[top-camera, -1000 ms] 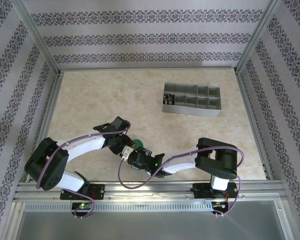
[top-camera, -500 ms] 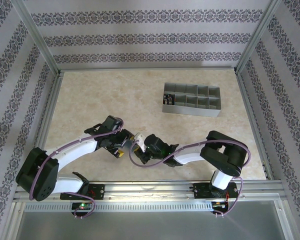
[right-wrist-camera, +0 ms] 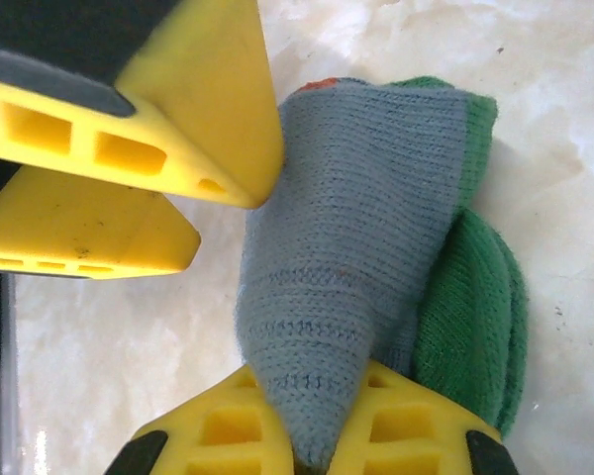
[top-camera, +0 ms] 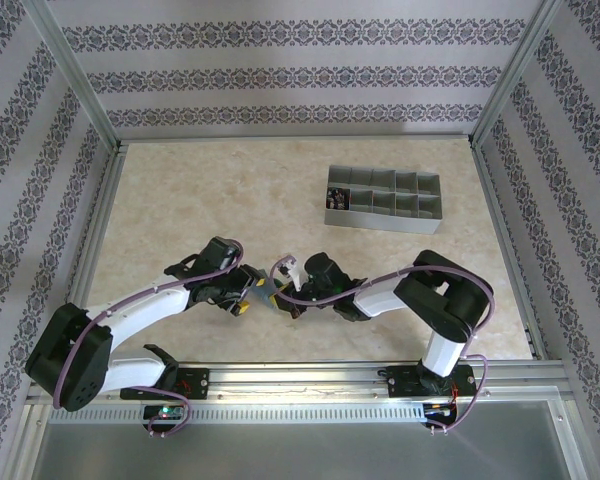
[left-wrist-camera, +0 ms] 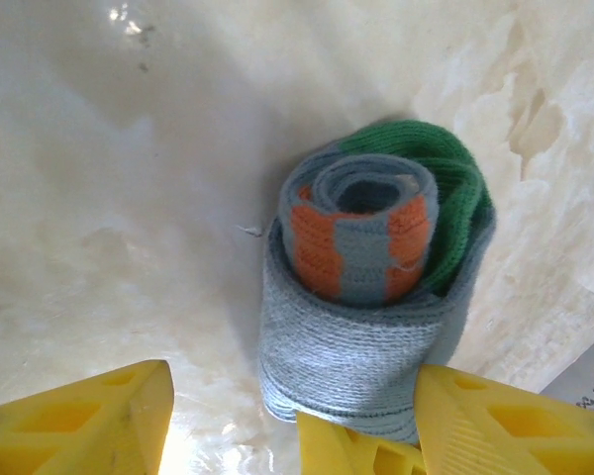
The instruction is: Roll the socks
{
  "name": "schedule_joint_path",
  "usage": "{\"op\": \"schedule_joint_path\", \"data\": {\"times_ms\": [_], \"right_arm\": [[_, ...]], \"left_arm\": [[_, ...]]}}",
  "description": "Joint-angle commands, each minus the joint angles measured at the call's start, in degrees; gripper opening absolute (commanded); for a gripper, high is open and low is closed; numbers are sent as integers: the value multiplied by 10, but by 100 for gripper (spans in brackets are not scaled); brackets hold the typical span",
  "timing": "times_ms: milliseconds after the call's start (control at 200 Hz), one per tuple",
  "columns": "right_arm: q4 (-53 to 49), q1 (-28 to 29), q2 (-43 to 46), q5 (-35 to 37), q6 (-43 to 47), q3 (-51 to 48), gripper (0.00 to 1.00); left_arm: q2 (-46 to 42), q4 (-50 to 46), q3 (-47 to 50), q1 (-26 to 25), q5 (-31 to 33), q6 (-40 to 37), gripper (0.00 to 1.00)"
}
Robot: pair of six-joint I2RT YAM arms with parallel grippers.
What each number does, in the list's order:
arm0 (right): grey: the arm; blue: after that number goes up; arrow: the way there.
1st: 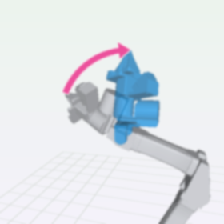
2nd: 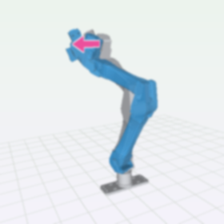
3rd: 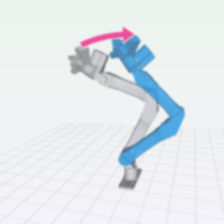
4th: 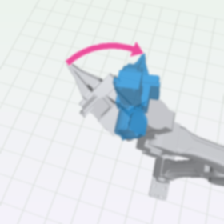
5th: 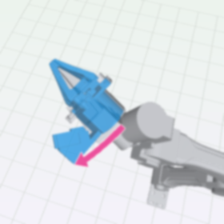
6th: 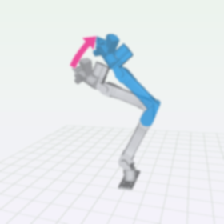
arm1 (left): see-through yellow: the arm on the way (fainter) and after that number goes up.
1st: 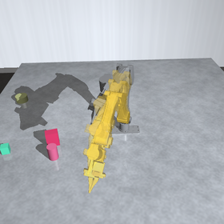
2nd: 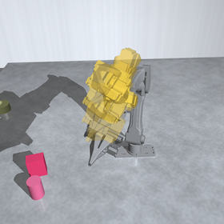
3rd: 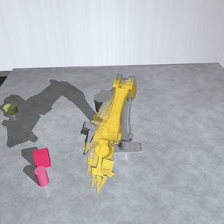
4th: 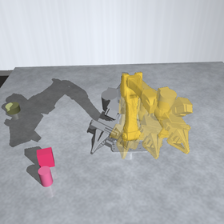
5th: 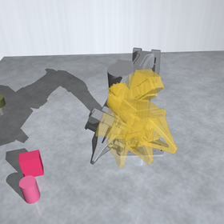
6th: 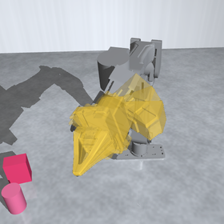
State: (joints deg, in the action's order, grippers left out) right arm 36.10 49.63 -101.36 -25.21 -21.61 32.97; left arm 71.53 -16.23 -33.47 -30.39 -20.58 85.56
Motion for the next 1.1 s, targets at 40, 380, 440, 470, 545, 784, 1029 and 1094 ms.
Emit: {"op": "schedule_joint_path", "data": {"times_ms": [40, 380, 440, 470, 545, 784, 1029, 1094], "right_arm": [[-186, -31, -68, -26, -57, -55, 0], [-198, -99, -125, -134, -106, -23, 0], [-209, -108, -138, -146, -118, -14, 0], [-211, -112, -145, -155, -123, -10, 0], [-214, -115, -153, -165, -126, -1, 0], [-264, -78, -12, -70, -5, 4, 27], [-232, 69, 231, 262, 190, -74, 58], [-234, 109, 243, 324, 234, -70, 61]], "left_arm": [[13, 40, -5, -9, 6, -4, 59], [66, 100, -11, -23, 17, -9, 54], [80, 108, -15, -25, 19, -13, 54], [90, 113, -17, -26, 19, -16, 54], [118, 115, -24, -27, 20, -26, 54], [175, -10, -23, -32, 28, -31, 19], [161, -116, -51, -31, 30, -42, 10], [163, -124, -61, -29, 23, -45, 10]]}}
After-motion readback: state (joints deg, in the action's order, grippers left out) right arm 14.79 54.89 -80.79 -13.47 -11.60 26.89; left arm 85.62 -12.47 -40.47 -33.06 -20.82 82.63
